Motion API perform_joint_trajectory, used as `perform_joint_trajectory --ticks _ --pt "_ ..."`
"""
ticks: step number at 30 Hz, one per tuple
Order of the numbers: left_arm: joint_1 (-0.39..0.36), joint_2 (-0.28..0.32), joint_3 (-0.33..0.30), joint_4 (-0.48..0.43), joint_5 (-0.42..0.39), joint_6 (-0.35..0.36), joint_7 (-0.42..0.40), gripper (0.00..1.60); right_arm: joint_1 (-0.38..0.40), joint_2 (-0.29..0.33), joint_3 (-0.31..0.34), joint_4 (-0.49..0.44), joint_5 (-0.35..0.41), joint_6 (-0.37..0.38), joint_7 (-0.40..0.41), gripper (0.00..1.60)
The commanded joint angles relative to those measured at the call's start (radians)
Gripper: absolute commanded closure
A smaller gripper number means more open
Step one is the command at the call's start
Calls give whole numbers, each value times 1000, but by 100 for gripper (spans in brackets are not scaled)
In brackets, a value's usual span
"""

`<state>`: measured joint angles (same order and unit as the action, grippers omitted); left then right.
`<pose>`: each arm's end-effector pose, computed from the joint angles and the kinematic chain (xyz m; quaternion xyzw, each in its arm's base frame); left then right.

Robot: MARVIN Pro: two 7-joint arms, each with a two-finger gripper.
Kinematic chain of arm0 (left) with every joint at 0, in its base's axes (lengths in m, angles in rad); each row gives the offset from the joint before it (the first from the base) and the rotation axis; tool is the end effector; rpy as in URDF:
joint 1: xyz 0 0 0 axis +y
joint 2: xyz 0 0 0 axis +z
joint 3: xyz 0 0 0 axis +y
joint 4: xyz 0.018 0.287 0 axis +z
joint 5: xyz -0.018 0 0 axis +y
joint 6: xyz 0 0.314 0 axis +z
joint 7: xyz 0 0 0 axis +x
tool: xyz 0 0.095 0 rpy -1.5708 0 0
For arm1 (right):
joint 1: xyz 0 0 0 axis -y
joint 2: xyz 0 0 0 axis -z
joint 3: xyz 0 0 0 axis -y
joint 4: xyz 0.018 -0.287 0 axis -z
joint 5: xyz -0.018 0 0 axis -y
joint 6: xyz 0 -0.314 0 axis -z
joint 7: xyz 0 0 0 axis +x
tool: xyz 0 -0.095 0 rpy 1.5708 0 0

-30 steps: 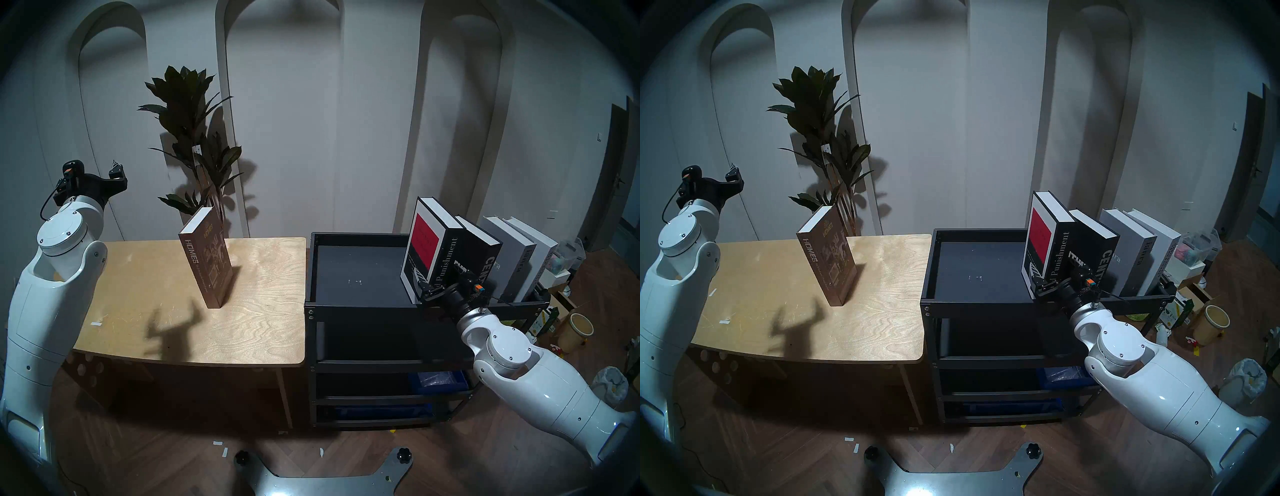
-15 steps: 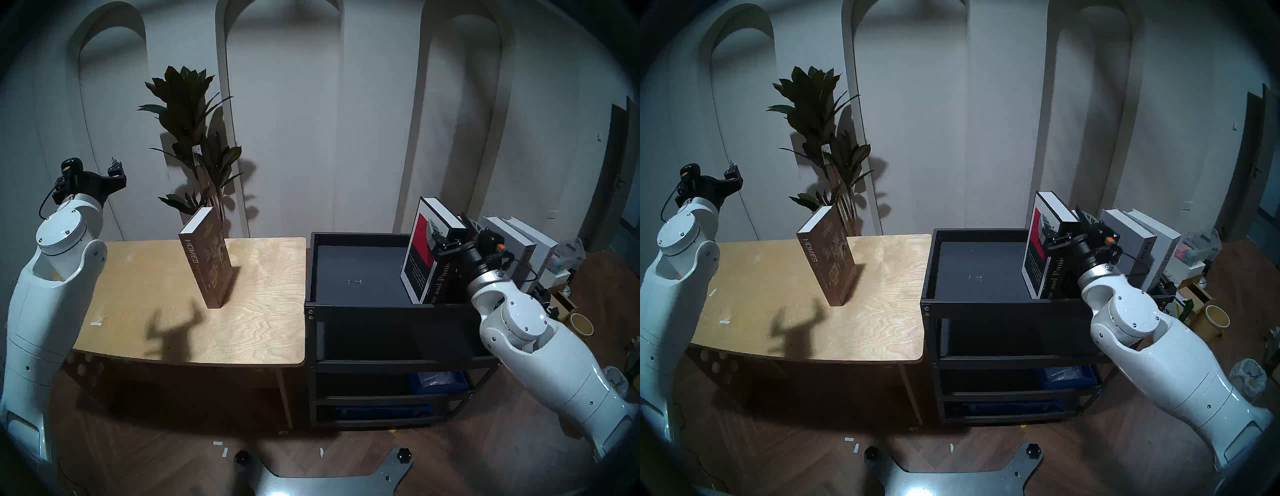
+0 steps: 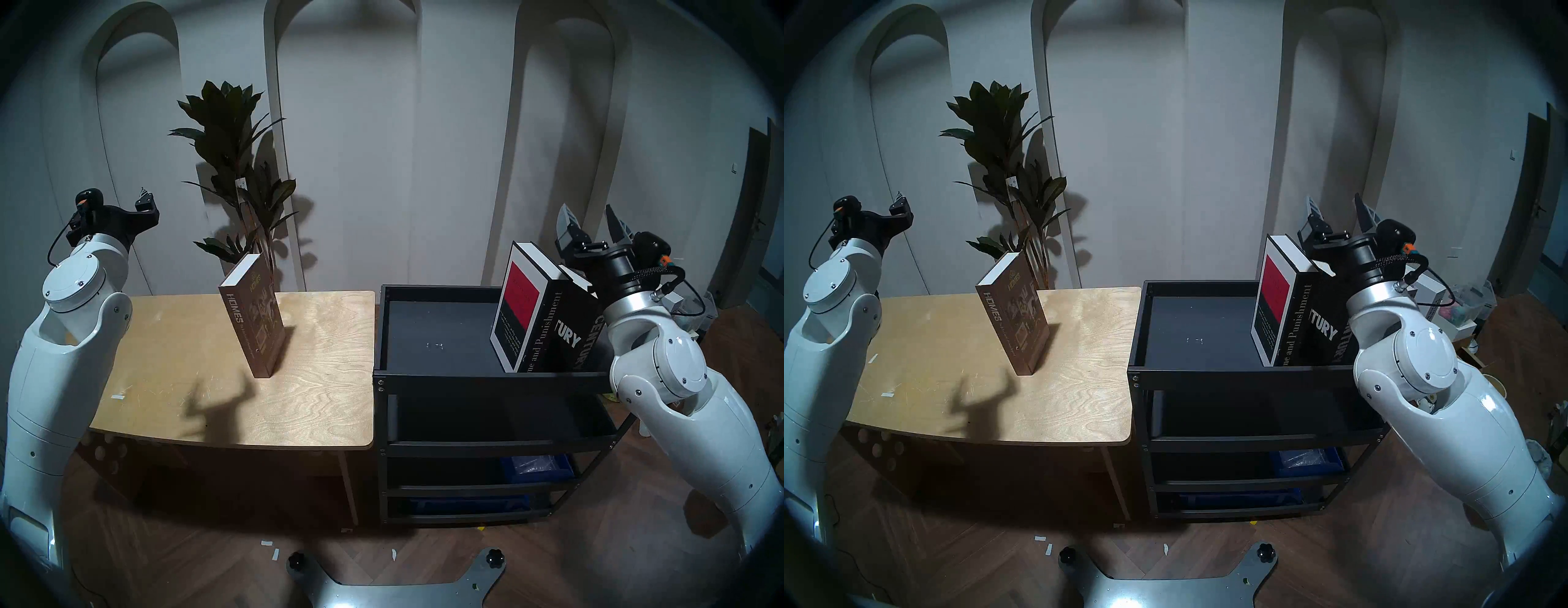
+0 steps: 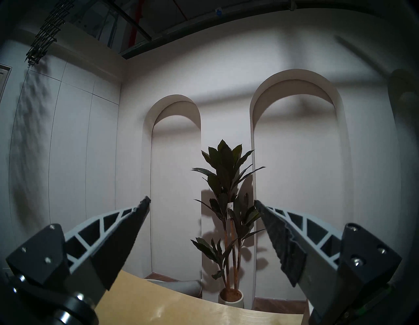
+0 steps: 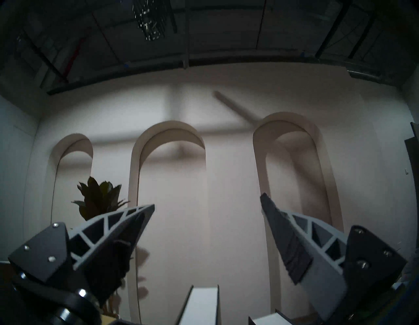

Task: Move the books from the display table onto the shelf, standing them upright with spines facing out and tallest at one end

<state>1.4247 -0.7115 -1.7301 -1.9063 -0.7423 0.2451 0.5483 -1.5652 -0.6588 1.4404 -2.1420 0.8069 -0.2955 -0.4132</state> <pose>0.4085 0.2241 -0.0177 -0.5821 -0.1229 -0.7816 0.1873 0.3704 -0.0736 -0.0593 -0.4860 0.0012 -0.8696 0.0865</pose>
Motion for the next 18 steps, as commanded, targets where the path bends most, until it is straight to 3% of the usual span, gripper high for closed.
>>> perform_joint_trajectory --ticks 1,11,18 --pt "31 33 -31 2 32 2 6 0 34 -64 -54 -123 -14 -53 5 0" --pt "124 49 -90 74 62 -7 15 0 9 -125 -237 -257 -56 -52 6 0" --pt "213 32 -169 33 59 -51 -14 0 -34 -138 -326 -301 -139 -27 -47 0"
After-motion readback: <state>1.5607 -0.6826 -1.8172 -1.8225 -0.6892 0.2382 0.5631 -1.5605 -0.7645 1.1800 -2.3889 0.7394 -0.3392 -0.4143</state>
